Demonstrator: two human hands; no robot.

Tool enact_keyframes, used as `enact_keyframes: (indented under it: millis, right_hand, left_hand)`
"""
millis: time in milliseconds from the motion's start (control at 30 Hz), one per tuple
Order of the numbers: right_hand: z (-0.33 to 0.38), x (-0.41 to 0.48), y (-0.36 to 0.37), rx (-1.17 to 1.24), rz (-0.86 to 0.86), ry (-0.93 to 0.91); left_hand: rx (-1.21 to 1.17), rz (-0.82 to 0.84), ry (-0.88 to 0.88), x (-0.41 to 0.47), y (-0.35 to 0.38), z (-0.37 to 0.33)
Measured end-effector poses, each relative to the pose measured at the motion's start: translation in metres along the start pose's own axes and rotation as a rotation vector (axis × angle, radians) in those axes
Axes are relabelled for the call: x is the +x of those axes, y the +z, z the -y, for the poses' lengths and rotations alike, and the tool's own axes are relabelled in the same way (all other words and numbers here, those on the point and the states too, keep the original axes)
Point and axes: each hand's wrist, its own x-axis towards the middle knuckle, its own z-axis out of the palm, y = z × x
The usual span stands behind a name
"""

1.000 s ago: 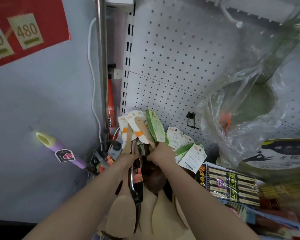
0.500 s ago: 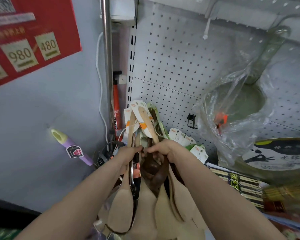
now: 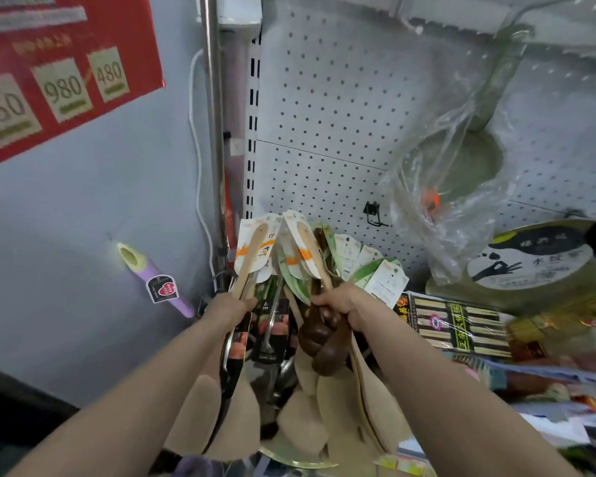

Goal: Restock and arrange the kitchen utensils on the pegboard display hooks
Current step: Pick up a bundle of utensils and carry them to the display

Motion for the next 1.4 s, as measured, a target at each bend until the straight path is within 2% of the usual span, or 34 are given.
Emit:
enact_keyframes:
  millis: [133,700,1067,1400]
  right_hand:
    - [-0.010,0.001,0.009,-0.020,-0.008,0.009]
    - [0.001,-0.077,0.006,0.139,-0.004,0.003]
    - [-0.055,-0.162,-0.002,0.293,-0.159,-0.014]
    - [-0.137,-0.247,-0.052,0.391,-0.309,-0.012]
  left_hand:
    - [0.025,0.031,0.018,0.002,-0.001,0.012]
    - [-0.196,0.141,0.126,-0.050,-0.028,-0.019]
    - [-0.190,0.333,0.241,-0.138,-0.022,-0.043]
    - [-0.040,0.454,0.382,-0.225,0.040,-0.065]
